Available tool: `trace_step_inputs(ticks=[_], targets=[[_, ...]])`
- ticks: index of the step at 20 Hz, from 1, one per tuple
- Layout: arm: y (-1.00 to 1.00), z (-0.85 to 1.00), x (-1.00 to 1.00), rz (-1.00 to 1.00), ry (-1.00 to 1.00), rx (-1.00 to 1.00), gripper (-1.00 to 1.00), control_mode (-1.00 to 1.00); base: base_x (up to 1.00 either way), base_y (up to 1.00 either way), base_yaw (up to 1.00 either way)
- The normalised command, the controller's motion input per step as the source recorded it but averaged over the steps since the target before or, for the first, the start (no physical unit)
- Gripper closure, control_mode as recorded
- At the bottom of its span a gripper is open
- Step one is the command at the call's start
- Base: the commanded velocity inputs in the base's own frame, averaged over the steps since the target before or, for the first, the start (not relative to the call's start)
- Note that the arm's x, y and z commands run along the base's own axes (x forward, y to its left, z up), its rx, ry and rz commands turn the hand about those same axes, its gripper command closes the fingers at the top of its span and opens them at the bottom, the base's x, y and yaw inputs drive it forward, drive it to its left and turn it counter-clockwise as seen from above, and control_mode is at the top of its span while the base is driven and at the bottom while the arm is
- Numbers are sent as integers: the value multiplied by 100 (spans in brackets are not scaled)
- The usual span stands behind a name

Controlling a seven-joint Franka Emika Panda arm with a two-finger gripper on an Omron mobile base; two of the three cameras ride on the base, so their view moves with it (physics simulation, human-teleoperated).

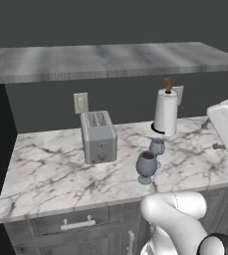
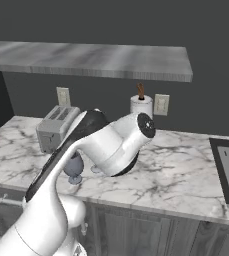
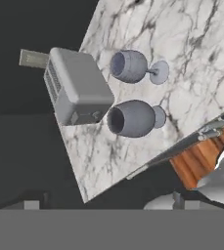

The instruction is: Retrieve the wine glasses from the counter and place one next to each plate.

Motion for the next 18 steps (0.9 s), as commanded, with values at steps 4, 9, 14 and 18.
trace_step_inputs(ticks=[4,9,14,18], targets=[[-25,-12,0,0,29,41,-100,-100,0,0,0],[-4,-21,17,0,36,32,-100,-100,0,0,0],[0,-9,24,0,40,27,-100,-100,0,0,0],[-3,-1,16,-1,15,22,-100,-100,0,0,0]])
